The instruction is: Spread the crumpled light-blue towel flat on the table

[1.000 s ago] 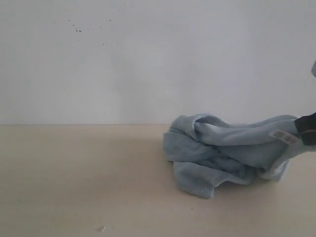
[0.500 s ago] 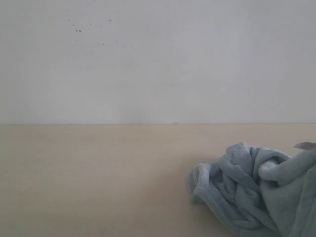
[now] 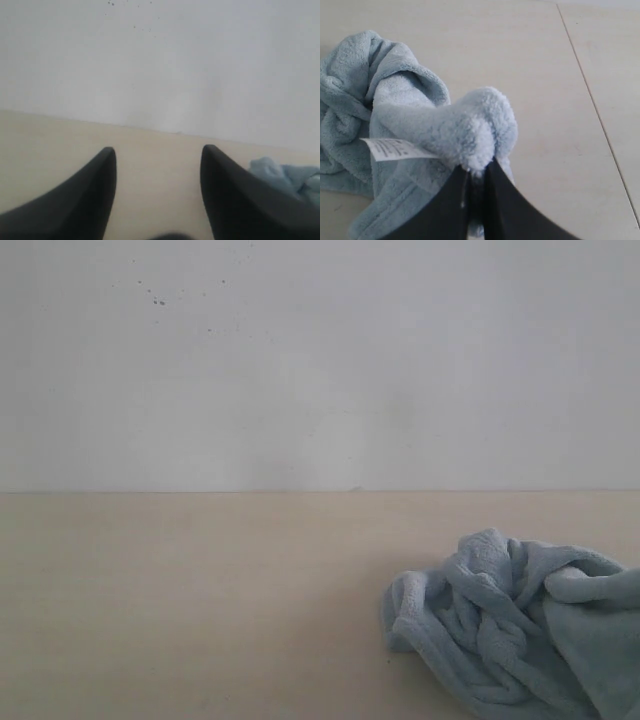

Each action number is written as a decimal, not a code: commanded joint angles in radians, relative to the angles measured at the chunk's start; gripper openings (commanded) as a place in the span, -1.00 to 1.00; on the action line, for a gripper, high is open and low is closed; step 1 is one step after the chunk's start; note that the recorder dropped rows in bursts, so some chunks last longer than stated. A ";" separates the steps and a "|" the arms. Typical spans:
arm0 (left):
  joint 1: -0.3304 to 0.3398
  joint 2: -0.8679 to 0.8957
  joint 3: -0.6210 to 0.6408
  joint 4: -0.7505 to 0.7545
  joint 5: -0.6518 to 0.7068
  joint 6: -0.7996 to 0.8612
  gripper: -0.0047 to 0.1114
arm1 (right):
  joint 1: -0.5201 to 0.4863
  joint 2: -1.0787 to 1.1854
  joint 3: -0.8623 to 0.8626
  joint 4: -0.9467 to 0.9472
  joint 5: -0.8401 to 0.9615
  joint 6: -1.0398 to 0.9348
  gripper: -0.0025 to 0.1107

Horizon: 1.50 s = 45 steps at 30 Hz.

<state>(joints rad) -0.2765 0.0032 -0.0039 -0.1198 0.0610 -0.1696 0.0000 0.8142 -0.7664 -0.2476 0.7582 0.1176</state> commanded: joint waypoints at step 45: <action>-0.224 1.608 -0.862 -1.625 0.705 1.827 0.00 | 0.161 0.027 0.098 -0.627 -0.041 0.255 -0.86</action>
<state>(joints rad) -0.4444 1.4932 -0.7862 -1.7458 0.7861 1.6241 0.1607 0.8403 -0.6936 -0.8715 0.7542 0.3724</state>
